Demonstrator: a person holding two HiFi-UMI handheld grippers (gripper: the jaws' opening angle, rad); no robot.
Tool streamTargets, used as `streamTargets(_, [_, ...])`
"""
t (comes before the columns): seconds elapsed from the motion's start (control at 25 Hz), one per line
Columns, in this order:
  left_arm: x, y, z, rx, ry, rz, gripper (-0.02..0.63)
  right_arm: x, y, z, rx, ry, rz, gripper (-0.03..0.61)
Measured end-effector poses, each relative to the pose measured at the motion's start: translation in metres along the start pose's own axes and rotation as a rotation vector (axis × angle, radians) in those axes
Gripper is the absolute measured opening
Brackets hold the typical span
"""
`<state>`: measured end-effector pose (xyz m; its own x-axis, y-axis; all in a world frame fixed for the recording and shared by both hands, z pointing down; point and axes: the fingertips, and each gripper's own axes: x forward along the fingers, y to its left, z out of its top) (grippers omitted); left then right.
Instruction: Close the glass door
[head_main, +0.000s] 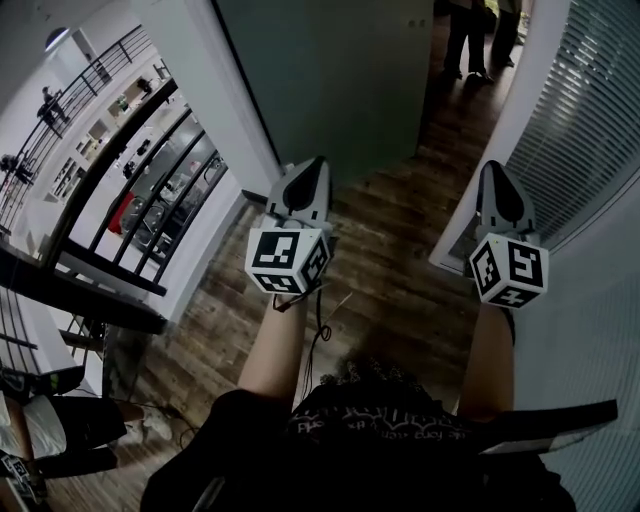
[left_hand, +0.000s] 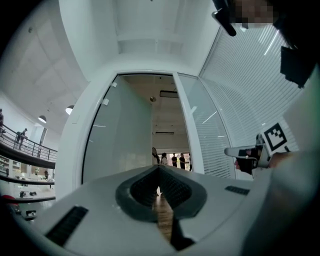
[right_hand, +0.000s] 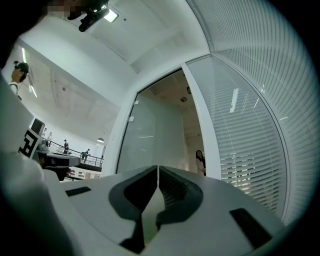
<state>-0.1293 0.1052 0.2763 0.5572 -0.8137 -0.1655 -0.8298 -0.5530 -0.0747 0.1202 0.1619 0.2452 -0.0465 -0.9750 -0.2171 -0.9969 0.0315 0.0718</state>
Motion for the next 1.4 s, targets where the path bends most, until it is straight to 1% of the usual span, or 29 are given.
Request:
streamTargets(0.12, [0.010, 0.011, -0.011, -0.011, 0.001, 0.006, 0.002, 0.018, -0.001, -0.011, -0.002, 0.005, 0.005, 0.003])
streamTargets(0.2, [0.022, 0.020, -0.016, -0.016, 0.000, 0.024, 0.002, 0.033, -0.005, -0.017, -0.008, 0.006, 0.012, 0.003])
streamTargets(0.4, [0.075, 0.040, -0.016, -0.051, 0.004, 0.077, 0.002, 0.093, -0.023, -0.027, -0.022, 0.006, 0.037, 0.003])
streamTargets(0.52, [0.110, 0.046, -0.018, -0.036, -0.005, 0.090, 0.002, 0.130, -0.040, -0.034, -0.019, -0.002, 0.050, 0.003])
streamTargets(0.68, [0.145, 0.053, -0.027, 0.004, -0.005, 0.096, 0.002, 0.166, -0.062, -0.045, -0.015, -0.002, 0.058, 0.003])
streamTargets(0.84, [0.174, 0.060, -0.029, -0.022, 0.002, 0.107, 0.002, 0.199, -0.075, -0.055, 0.000, 0.000, 0.069, 0.003])
streamTargets(0.96, [0.195, 0.076, -0.041, -0.010, 0.011, 0.106, 0.002, 0.223, -0.077, -0.067, 0.005, 0.012, 0.079, 0.003])
streamTargets(1.12, [0.231, 0.091, -0.052, -0.003, 0.008, 0.085, 0.002, 0.254, -0.086, -0.081, -0.002, 0.015, 0.051, 0.003])
streamTargets(1.28, [0.283, 0.103, -0.062, -0.019, 0.011, 0.079, 0.002, 0.300, -0.108, -0.100, 0.010, 0.025, 0.032, 0.002])
streamTargets(1.4, [0.324, 0.117, -0.060, -0.026, 0.011, 0.073, 0.002, 0.340, -0.123, -0.100, 0.006, 0.031, 0.019, 0.002])
